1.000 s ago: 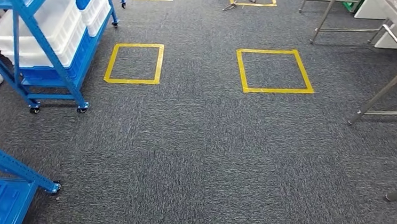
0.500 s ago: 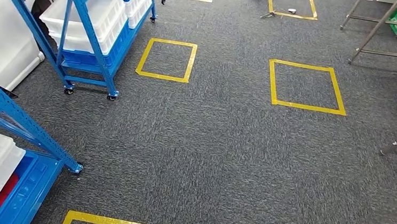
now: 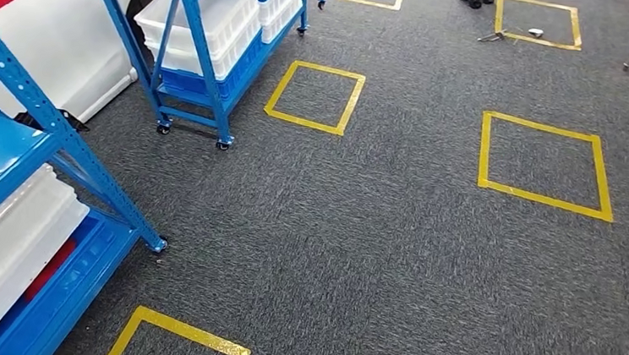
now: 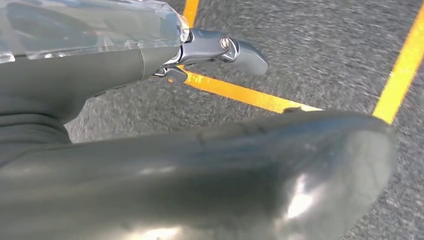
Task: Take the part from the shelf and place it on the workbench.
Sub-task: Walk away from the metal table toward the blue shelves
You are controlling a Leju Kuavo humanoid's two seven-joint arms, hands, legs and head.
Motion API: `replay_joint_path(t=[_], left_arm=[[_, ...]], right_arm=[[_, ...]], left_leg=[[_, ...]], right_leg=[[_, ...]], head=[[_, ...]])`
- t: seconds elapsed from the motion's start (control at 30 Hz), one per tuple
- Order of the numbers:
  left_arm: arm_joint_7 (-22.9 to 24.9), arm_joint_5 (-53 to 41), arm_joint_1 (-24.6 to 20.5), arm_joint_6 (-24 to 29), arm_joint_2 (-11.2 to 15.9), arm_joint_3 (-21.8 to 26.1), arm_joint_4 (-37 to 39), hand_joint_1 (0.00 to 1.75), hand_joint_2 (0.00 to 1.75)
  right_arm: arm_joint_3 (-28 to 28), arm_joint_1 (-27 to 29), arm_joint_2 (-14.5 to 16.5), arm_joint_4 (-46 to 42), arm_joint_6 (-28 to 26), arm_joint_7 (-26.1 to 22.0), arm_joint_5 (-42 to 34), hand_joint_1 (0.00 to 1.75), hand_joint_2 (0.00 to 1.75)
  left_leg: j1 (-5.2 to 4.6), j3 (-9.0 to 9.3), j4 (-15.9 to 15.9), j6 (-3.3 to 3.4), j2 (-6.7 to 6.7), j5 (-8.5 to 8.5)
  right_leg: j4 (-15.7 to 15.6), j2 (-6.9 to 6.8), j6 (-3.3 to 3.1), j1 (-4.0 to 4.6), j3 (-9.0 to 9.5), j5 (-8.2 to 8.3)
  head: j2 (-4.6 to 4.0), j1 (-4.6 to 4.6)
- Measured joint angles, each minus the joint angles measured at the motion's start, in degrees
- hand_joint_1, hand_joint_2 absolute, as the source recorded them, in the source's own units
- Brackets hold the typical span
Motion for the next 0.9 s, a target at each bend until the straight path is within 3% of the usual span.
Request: replay_joint_path(t=[0.03, 0.07, 0.1, 0.17, 0.23, 0.3, 0.33, 0.4, 0.43, 0.5, 0.53, 0.57, 0.63, 0.67, 0.73, 0.77, 0.83, 0.9], left_arm=[[-0.04, 0.00, 0.06, -0.02, 0.04, 0.01, 0.00, 0.00, 0.00], [-0.08, 0.00, 0.12, -0.04, 0.08, 0.01, 0.00, 0.00, 0.00], [-0.15, 0.01, 0.14, -0.08, 0.17, 0.01, 0.00, 0.00, 0.00], [-0.27, 0.03, -0.02, -0.20, 0.34, 0.01, 0.00, 0.00, 0.00], [-0.38, 0.07, -0.30, -0.30, 0.47, 0.01, 0.00, 0.00, 0.00], [-0.33, 0.08, -0.33, -0.39, 0.60, 0.02, 0.00, 0.00, 0.00], [-0.22, 0.09, -0.26, -0.44, 0.66, 0.02, 0.00, 0.00, 0.00], [0.14, 0.09, -0.35, -0.53, 0.73, 0.02, 0.00, 0.00, 0.00], [0.26, 0.10, -0.51, -0.55, 0.74, 0.02, 0.00, 0.00, 0.00], [0.39, 0.11, -0.76, -0.62, 0.77, 0.02, 0.00, 0.00, 0.00], [0.41, 0.10, -0.73, -0.70, 0.78, 0.02, 0.00, 0.00, 0.00], [0.44, 0.10, -0.66, -0.83, 0.78, 0.02, 0.00, 0.00, 0.00], [0.49, 0.05, -0.59, -1.18, 0.77, 0.01, 0.00, 0.00, 0.00], [0.49, -0.01, -0.64, -1.33, 0.76, 0.00, 0.00, 0.00, 0.00], [0.46, -0.41, -0.78, -1.48, 0.76, -0.06, 0.00, 0.00, 0.00], [0.43, -0.66, -0.82, -1.49, 0.75, -0.12, 0.00, 0.00, 0.00], [0.38, -1.03, -0.78, -1.49, 0.72, -0.32, 0.00, 0.00, 0.00], [0.36, -1.16, -0.72, -1.56, 0.61, -0.57, 0.00, 0.00, 0.00]], right_arm=[[0.00, 0.00, 0.01, 0.00, 0.01, 0.00, 0.00, 0.00, 0.00], [0.00, -0.05, 0.01, 0.00, 0.02, 0.00, 0.00, 0.00, 0.00], [0.01, -0.11, 0.03, 0.00, 0.04, -0.01, 0.01, 0.00, 0.00], [0.02, -0.23, 0.11, 0.00, 0.10, -0.03, 0.07, 0.00, 0.00], [0.03, -0.42, 0.21, 0.00, 0.16, -0.01, 0.16, 0.00, 0.00], [0.06, -0.97, 0.38, -0.02, 0.20, 0.15, 0.30, 0.00, 0.00], [0.07, -1.27, 0.47, -0.03, 0.22, 0.30, 0.37, 0.00, 0.00], [0.10, -1.52, 0.65, -0.04, 0.26, 0.69, 0.54, 0.00, 0.00], [0.10, -1.49, 0.73, -0.04, 0.31, 0.84, 0.58, 0.00, 0.00], [0.11, -1.41, 0.87, -0.04, 0.51, 1.04, 0.65, 0.00, 0.00], [0.11, -1.35, 0.90, -0.04, 0.65, 1.12, 0.66, 0.00, 0.00], [0.11, -1.30, 0.91, -0.04, 0.80, 1.19, 0.66, 0.00, 0.00], [0.11, -1.20, 0.91, -0.04, 1.01, 1.30, 0.60, 0.00, 0.00], [0.11, -1.14, 0.91, -0.04, 1.09, 1.33, 0.51, 0.00, 0.00], [0.10, -1.09, 0.91, -0.03, 1.13, 1.27, 0.16, 0.00, 0.00], [0.10, -1.08, 0.91, -0.03, 1.14, 1.20, 0.04, 0.00, 0.00], [0.15, -1.17, 0.90, -0.04, 1.25, 1.09, 0.71, 0.00, 0.00], [0.80, -1.14, 0.73, -0.04, 1.85, 1.07, 3.32, 0.00, 0.00]], left_leg=[[-0.01, -0.33, 0.89, 0.04, 0.10, 0.17], [-0.05, 0.51, -0.60, 0.18, 0.28, 1.39], [-0.16, 2.36, -4.07, 0.47, 0.84, 3.29], [-0.75, 6.46, -12.06, 1.38, 3.83, 6.31], [-1.36, 7.97, -15.57, 2.16, 5.60, 7.11], [-1.41, 7.83, -15.91, 2.64, 4.32, 7.35], [-1.24, 7.98, -16.25, 2.86, 3.63, 7.61], [-0.73, 8.23, -16.93, 3.40, 2.28, 8.25], [-0.62, 8.20, -17.04, 3.56, 1.67, 8.46], [-0.56, 7.93, -16.98, 3.74, 0.15, 8.64], [-0.53, 7.87, -16.89, 3.70, -0.67, 8.66], [-0.46, 7.84, -16.75, 3.60, -1.57, 8.65], [-0.20, 7.80, -16.28, 3.20, -3.28, 8.47], [-0.13, 7.66, -15.94, 2.85, -4.02, 8.33], [-0.11, 7.18, -15.34, 2.00, -5.29, 8.12], [-0.07, 6.91, -15.27, 1.56, -5.82, 8.15], [0.16, 6.57, -15.36, 0.79, -6.71, 8.31], [0.15, 5.72, -13.69, 0.32, -4.94, 7.19]], right_leg=[[0.01, -0.80, -0.07, 0.14, 0.04, -0.07], [0.02, -1.55, -0.10, 0.25, 0.13, -0.16], [0.02, -2.27, -0.09, 0.35, 0.28, -0.26], [0.07, -3.60, 0.16, 0.61, 0.65, -0.54], [0.11, -4.81, 0.59, 0.81, 0.87, -0.74], [-0.03, -5.94, 1.10, 0.89, 1.14, -0.83], [0.11, -5.49, 1.44, 0.82, 1.27, -1.08], [2.99, -2.24, 2.08, 0.59, 0.18, -3.17], [6.08, -0.13, 2.30, 0.33, -1.26, -4.94], [13.84, 1.79, 2.61, -0.06, -5.14, -8.29], [16.07, 1.97, 2.77, -0.22, -6.35, -8.62], [16.31, 2.07, 2.92, -0.40, -6.66, -7.83], [10.34, 2.97, 3.17, -0.84, -4.16, -3.59], [6.47, 4.28, 3.30, -1.03, -2.52, -1.85], [1.86, 6.17, 3.11, -1.22, -0.69, -0.22], [1.48, 6.32, 2.81, -1.08, -0.63, -0.33], [1.29, 5.02, 1.93, -0.97, -0.61, -0.07], [0.93, 3.68, 1.12, -1.05, -0.49, 0.14]], head=[[0.00, -0.01], [0.00, 0.00], [0.00, 0.00], [0.00, 0.01], [0.00, 0.01], [0.00, 0.01], [0.00, 0.01], [0.00, 0.02], [0.00, 0.02], [0.00, 0.03], [0.00, 0.03], [0.00, 0.03], [0.00, 0.03], [0.00, 0.03], [0.00, 0.02], [0.00, 0.01], [0.00, 0.01], [0.00, 0.01]])
